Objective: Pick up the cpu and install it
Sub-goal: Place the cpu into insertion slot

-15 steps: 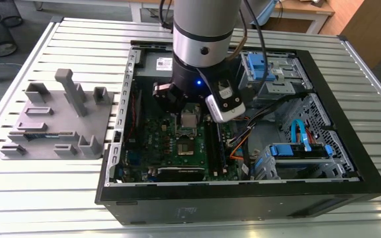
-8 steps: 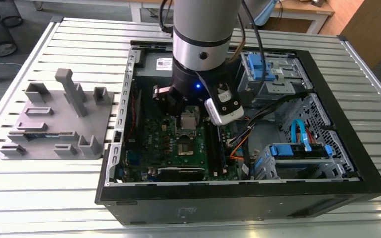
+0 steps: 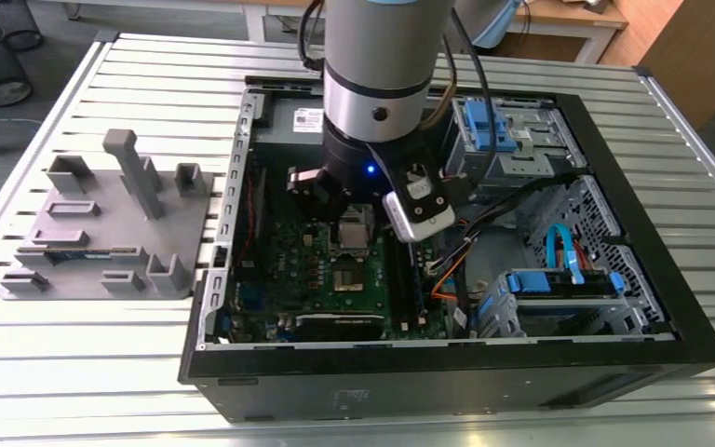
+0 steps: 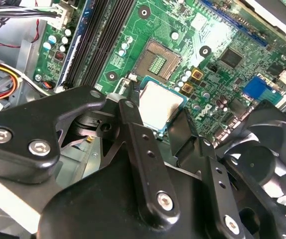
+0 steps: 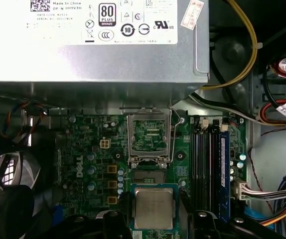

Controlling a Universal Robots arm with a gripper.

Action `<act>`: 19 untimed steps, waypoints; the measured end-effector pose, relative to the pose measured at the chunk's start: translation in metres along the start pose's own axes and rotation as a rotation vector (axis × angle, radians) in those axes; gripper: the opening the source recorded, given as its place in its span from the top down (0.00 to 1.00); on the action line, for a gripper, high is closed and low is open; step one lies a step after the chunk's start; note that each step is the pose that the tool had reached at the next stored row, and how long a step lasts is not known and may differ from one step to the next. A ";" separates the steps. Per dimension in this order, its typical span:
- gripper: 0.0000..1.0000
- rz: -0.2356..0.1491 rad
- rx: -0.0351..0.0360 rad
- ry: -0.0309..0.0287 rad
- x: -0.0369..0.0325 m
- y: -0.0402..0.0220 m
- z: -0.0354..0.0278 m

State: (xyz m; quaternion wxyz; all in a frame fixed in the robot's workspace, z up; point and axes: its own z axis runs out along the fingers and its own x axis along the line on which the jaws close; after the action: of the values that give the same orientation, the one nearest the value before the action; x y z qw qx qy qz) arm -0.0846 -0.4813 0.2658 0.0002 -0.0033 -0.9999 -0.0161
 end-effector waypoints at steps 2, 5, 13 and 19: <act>0.53 0.000 0.0006 0.0000 0.0003 -0.0001 0.0026; 0.53 0.000 0.0011 0.0000 0.0007 -0.0003 0.0066; 0.53 0.000 0.0014 -0.0001 0.0007 -0.0005 0.0150; 0.53 0.000 0.0015 -0.0001 0.0011 -0.0008 0.0242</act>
State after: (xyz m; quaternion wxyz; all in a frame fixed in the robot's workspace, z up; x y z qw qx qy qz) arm -0.0857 -0.4813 0.2416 0.0002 -0.0033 -0.9999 -0.0153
